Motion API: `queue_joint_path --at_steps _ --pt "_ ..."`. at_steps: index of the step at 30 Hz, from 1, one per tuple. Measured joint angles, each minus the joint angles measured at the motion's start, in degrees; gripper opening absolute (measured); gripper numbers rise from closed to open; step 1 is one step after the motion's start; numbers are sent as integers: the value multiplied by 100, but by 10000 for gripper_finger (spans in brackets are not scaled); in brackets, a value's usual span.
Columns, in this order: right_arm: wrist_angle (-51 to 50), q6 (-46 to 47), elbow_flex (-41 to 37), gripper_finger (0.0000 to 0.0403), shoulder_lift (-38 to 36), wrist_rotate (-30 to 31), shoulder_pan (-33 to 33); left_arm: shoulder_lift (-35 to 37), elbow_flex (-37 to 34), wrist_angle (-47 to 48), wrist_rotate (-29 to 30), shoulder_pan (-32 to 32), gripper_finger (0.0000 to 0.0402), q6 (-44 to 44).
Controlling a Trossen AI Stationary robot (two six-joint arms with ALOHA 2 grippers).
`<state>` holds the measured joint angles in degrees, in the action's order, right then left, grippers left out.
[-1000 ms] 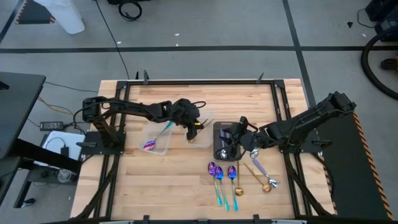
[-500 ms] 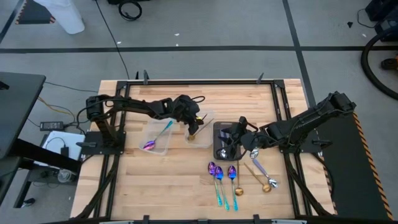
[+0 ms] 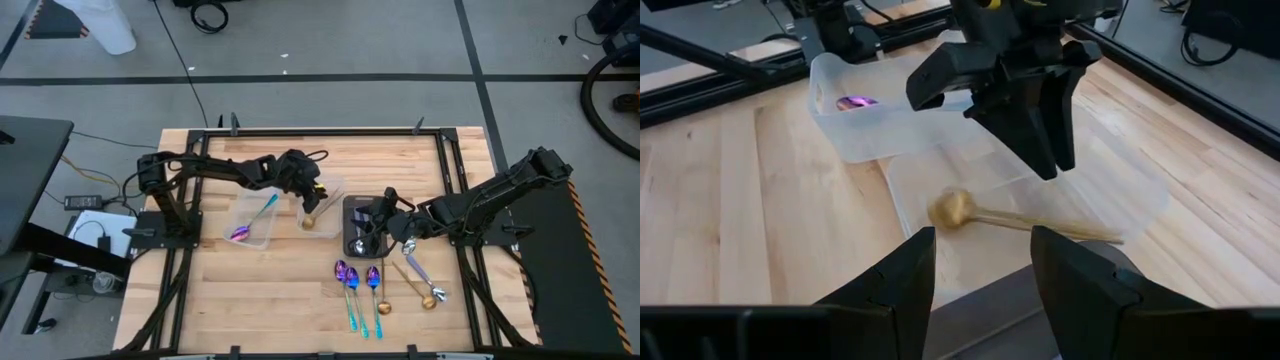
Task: Sort silverware by color (type)
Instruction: Put the gold spoon into the right transparent bin, then put the blue spoon into the left transparent bin
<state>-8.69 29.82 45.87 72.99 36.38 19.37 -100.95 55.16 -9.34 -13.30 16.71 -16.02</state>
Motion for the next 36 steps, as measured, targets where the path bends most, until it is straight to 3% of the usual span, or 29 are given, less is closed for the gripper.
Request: queue_joint_path --at_steps 6,19,28,36 --pt "-28 0 0 176 0 -39 19 297 -7 85 -96 -33 171 564" --pt "-61 -183 0 176 0 -137 16 1007 -4 997 460 -1036 163 1040" --pt "-65 -389 0 176 0 -949 16 1073 -7 1840 501 -1715 162 829" --pt "-66 -897 0 176 0 -1747 16 1073 -7 1917 527 -2423 162 885"
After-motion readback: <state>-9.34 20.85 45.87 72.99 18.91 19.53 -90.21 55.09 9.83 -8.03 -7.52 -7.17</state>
